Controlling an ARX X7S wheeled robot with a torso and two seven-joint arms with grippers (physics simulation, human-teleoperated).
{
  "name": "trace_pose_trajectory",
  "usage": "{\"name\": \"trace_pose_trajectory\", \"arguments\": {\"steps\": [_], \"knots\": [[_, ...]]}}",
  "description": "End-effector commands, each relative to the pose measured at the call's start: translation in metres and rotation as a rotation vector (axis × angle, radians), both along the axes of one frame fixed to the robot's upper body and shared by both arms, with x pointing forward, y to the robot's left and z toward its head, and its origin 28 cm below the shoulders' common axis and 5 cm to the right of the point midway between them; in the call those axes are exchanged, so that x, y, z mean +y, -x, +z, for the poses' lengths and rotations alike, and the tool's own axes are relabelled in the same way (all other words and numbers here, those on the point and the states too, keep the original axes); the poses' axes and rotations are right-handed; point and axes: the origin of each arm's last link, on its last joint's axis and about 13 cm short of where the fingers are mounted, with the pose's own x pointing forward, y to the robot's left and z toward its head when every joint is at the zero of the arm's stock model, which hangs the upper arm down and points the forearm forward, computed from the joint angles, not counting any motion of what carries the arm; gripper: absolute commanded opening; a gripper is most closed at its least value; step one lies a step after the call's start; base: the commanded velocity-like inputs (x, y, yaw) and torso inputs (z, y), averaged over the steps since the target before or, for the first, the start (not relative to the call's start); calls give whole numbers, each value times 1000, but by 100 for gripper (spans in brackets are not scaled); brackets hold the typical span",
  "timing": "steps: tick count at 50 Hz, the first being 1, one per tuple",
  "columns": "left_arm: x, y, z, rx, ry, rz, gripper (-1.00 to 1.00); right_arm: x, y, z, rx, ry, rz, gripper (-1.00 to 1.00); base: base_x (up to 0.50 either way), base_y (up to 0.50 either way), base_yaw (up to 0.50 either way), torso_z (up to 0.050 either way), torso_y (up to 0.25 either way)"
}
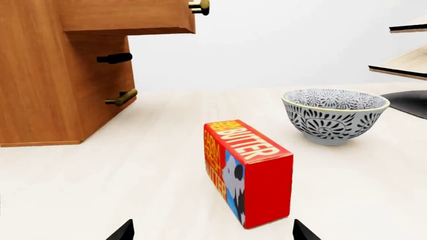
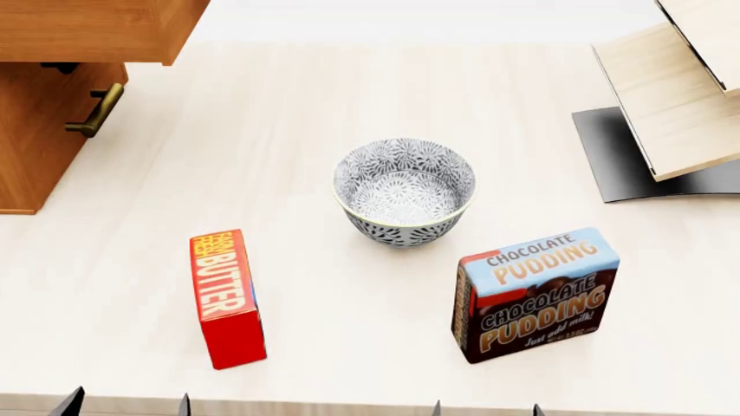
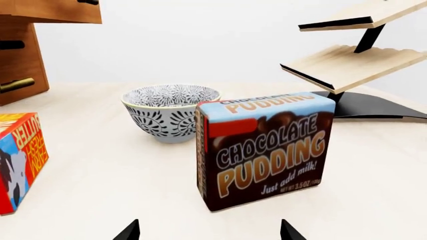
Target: Close the top drawer of the cabinet.
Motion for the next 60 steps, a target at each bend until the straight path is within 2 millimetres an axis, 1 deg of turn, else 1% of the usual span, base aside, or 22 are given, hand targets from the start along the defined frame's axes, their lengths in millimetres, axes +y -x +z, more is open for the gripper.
{"name": "trace_pose_trajectory", "arguments": {"steps": [1, 7, 13, 18, 19, 20, 21, 22, 25, 26, 35, 38, 42, 43, 44, 48, 56, 57, 60], "knots": [[-2, 5, 9, -38, -47, -9, 100, 0, 1, 6, -24, -8, -7, 100, 0, 0, 0, 0, 0], [-2, 8, 23, -69, -47, -10, 100, 2, 3, 23, -65, 0, -1, 100, 0, 0, 0, 0, 0], [-6, 12, 44, -123, -54, -32, 100, 4, 5, 49, -135, 12, 17, 100, 0, 0, 0, 0, 0], [-5, 16, 58, -154, -59, -31, 100, 9, 7, 60, -165, 37, 39, 100, 0, 0, 0, 0, 0], [-5, 17, 63, -167, -64, -33, 100, 10, 8, 65, -180, 38, 44, 100, 0, 0, 0, 0, 0], [-5, 17, 63, -167, -64, -33, 100, 10, 9, 69, -190, 37, 46, 100, 0, 0, 0, 0, 0], [-5, 19, 68, -179, -66, -34, 100, 10, 9, 71, -196, 38, 47, 100, 0, 0, 0, 0, 0], [-7, 22, 75, -192, -67, -37, 100, 11, 11, 78, -215, 42, 50, 100, 0, 0, 0, 0, 0], [-9, 26, 88, -230, -78, -45, 100, 11, 14, 89, -245, 36, 54, 100, 0, 0, 0, 0, 0], [-9, 29, 96, -246, -71, -49, 100, 11, 16, 96, -263, 32, 54, 100, 0, 0, 0, 0, 0], [-9, 44, 128, -339, -73, -48, 100, 12, 26, 124, -340, 26, 59, 100, 0, 0, 0, 0, 0], [-10, 45, 130, -346, -75, -51, 100, 12, 27, 127, -351, 28, 59, 100, 0, 0, 0, 0, 0], [-11, 44, 126, -337, -79, -55, 100, 12, 28, 128, -355, 23, 59, 100, 0, 0, 0, 0, 0], [-11, 44, 126, -337, -81, -55, 100, 12, 28, 127, -350, 25, 68, 100, 0, 0, 0, 0, 0], [-11, 44, 126, -337, -80, -55, 100, 12, 27, 127, -338, 65, 56, 100, 0, 0, 0, 0, 0], [-11, 43, 126, -335, -76, -57, 100, 13, 25, 125, -305, 77, 34, 100, 0, 0, 0, 0, 0], [-11, 44, 126, -334, -74, -57, 100, 13, 27, 125, -280, 39, 82, 100, 0, 0, 0, 0, 0], [-11, 44, 127, -336, -74, -58, 100, 13, 28, 125, -287, 28, 105, 100, 430, 0, 0, 0, 0], [-10, 43, 125, -334, -75, -58, 100, 12, 27, 124, -279, 27, 97, 100, 500, 0, 0, 0, 0]]}}
